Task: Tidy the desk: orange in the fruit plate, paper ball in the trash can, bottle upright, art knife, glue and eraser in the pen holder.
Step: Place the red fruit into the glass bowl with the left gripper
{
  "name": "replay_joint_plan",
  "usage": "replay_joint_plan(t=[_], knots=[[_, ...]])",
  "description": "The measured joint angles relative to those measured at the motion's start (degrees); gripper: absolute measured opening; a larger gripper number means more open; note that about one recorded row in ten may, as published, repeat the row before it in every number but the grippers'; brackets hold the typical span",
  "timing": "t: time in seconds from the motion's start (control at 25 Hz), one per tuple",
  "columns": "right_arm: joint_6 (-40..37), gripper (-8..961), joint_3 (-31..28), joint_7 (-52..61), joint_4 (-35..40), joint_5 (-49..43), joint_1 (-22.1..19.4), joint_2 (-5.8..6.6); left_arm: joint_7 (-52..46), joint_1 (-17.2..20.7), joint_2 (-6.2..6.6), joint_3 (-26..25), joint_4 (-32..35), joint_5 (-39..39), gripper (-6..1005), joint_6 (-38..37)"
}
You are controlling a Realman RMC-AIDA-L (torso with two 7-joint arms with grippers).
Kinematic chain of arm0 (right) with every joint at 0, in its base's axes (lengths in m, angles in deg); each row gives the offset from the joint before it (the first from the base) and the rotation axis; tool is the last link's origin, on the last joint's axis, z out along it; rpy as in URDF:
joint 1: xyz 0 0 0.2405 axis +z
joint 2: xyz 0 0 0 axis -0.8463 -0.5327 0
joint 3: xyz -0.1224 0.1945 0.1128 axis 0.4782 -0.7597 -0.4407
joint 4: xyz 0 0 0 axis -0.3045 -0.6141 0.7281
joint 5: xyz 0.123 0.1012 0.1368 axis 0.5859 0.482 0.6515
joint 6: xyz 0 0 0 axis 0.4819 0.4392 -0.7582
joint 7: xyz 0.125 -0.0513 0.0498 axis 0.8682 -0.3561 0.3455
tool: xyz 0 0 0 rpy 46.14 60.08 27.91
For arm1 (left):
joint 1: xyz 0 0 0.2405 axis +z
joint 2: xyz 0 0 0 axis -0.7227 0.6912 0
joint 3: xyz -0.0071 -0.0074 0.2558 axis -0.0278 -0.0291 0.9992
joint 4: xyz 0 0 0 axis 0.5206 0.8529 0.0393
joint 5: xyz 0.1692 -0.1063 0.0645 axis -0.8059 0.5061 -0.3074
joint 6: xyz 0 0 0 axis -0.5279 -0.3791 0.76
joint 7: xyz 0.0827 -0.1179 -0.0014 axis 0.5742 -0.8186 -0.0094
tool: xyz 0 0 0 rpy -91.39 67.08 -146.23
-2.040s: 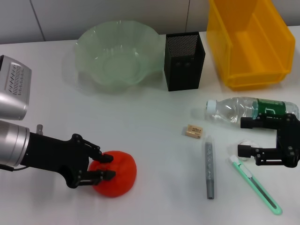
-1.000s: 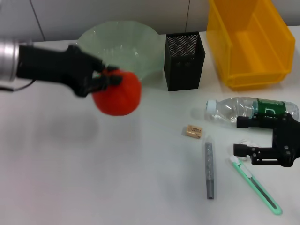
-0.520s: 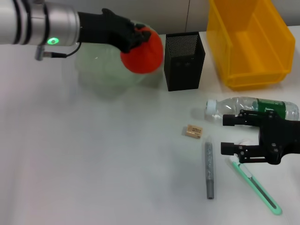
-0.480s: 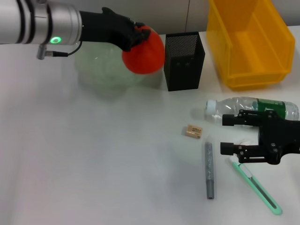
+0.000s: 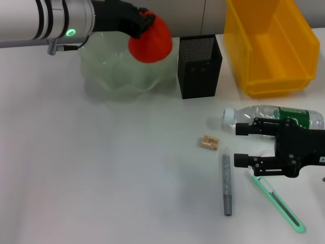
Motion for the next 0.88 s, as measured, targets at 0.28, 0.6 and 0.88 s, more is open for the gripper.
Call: replay_joint_plan(t=[0.28,0.6,0.88], knots=[[0.7,776,-0.1,0.0,-0.4,0.0,0.0,0.00,-0.3,-0.1,0.02,1.5,-1.0,0.6,243,3.5],[1.4,775,0.0,-0.1,-1.4,0.0,0.0,0.00,-0.5,0.3,-0.03,8.1,-1.1,4.7,261,8.1],[1.7,775,0.0,-0.2,-1.8,0.0,-0.1,0.00,-0.5,1.0,-0.01,7.6,-0.8,5.0,455,9.0]])
